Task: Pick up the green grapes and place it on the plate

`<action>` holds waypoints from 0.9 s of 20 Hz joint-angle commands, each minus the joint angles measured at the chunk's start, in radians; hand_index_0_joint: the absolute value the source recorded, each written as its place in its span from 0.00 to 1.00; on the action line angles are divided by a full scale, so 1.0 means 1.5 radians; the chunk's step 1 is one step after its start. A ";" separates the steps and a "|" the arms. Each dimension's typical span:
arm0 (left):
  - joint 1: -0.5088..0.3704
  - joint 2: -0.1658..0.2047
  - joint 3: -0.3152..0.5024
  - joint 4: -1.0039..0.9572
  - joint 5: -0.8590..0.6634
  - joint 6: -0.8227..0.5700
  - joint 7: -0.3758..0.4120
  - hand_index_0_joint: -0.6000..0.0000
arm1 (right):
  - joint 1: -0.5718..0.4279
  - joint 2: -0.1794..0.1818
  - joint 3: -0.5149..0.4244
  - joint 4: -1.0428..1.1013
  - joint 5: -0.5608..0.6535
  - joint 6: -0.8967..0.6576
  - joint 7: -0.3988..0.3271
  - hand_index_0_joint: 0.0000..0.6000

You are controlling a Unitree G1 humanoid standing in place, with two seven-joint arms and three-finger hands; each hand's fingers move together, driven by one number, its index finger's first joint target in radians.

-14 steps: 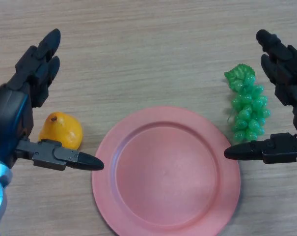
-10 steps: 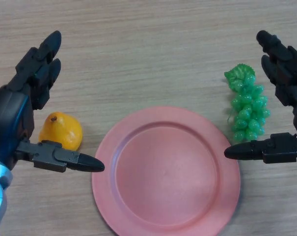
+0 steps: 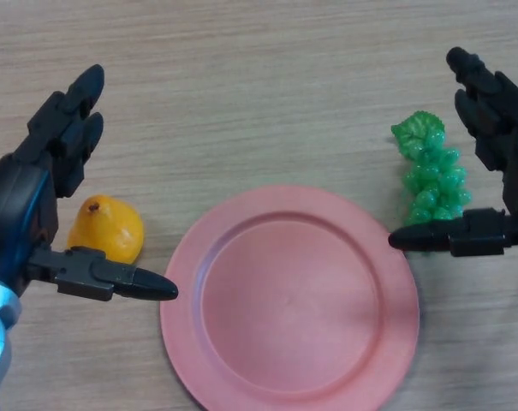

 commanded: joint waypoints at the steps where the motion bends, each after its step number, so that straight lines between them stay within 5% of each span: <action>1: -0.019 0.022 0.030 -0.032 0.012 -0.080 -0.007 1.00 | -0.056 -0.029 -0.026 0.028 -0.025 -0.153 -0.053 0.00; 12: -0.023 0.012 0.007 -0.039 0.017 -0.045 -0.008 1.00 | -0.190 -0.036 0.003 0.415 -0.171 -0.358 -0.226 0.00; 18: -0.020 0.016 0.024 -0.034 0.003 -0.040 -0.010 1.00 | -0.225 -0.044 0.008 0.551 -0.186 -0.451 -0.261 0.00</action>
